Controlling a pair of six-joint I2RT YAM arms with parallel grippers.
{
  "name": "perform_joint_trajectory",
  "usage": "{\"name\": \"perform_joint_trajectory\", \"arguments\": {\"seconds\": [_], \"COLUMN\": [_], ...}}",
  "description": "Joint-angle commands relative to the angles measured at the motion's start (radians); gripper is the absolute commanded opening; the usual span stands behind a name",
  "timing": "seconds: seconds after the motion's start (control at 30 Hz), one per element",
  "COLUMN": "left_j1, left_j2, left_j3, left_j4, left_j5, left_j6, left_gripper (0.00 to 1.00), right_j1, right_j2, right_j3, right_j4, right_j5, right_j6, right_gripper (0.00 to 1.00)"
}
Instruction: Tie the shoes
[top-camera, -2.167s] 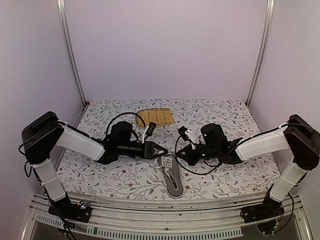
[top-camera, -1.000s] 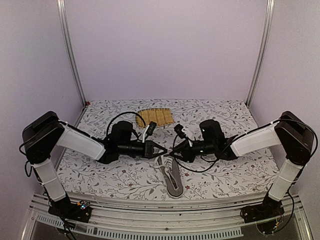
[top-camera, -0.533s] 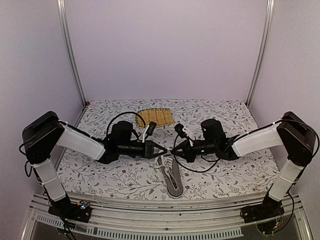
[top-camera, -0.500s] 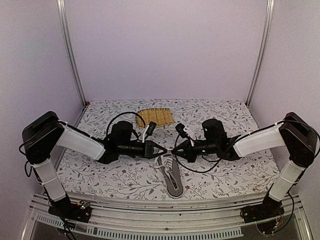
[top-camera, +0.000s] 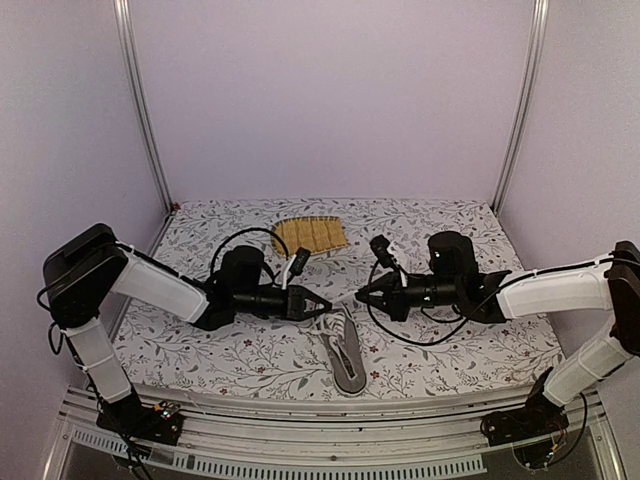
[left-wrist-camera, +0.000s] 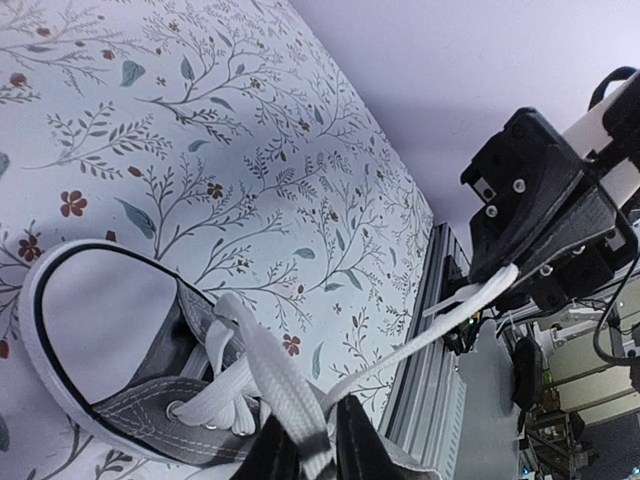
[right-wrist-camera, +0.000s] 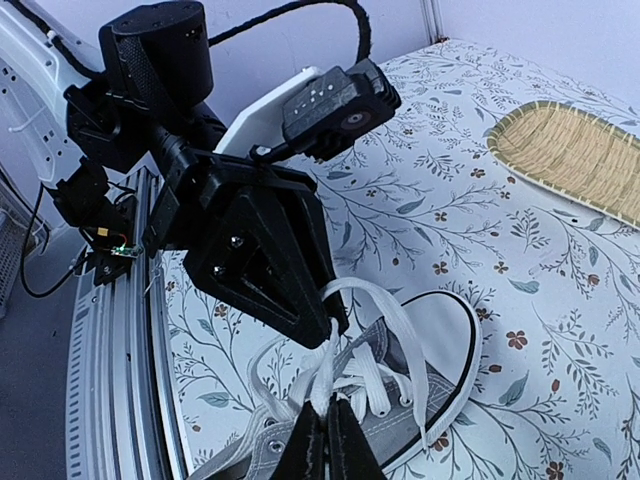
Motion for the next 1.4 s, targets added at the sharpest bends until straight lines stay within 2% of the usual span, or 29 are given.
{"name": "perform_joint_trajectory", "arguments": {"seconds": [0.0,0.17,0.23,0.33,0.5,0.6,0.87,0.97,1.37], "left_j1": [0.003,-0.001,-0.002,-0.002,-0.006,-0.019,-0.034,-0.040,-0.044], "left_j2": [-0.023,-0.005,0.006,0.009,-0.037,-0.074,-0.076,-0.077,-0.113], "left_j3": [-0.018,-0.012,-0.006,0.000,0.004,0.006,0.005,-0.004,-0.013], "left_j4": [0.015,0.016,0.022,0.037,0.052,0.049,0.039,0.039,0.003], "left_j5": [0.014,0.016,0.022,0.028,-0.025,-0.091,-0.117,-0.120,-0.148], "left_j6": [0.007,0.012,0.010,0.006,-0.015,-0.033,-0.125,-0.134,-0.140], "left_gripper": [0.16,0.19,0.15,0.00,0.00,0.00,0.00,0.00,0.00], "right_j1": [0.001,0.003,0.005,0.007,0.065,0.112,0.229,0.245,0.271], "right_j2": [-0.033,-0.036,-0.035,-0.038,-0.042,-0.023,0.151,0.206,0.303], "right_j3": [0.003,0.019,0.022,0.029,0.060,0.061,0.113,0.153,0.223], "right_j4": [-0.032,-0.047,-0.052,-0.064,-0.101,-0.071,0.001,0.001,-0.066], "right_j5": [0.010,-0.001,-0.001,-0.005,-0.016,-0.039,0.018,0.094,0.602], "right_j6": [0.021,0.019,0.018,0.018,0.014,0.066,0.166,0.178,0.241], "right_gripper": [0.02,0.02,0.02,0.02,0.02,0.02,0.02,0.02,0.02]}}
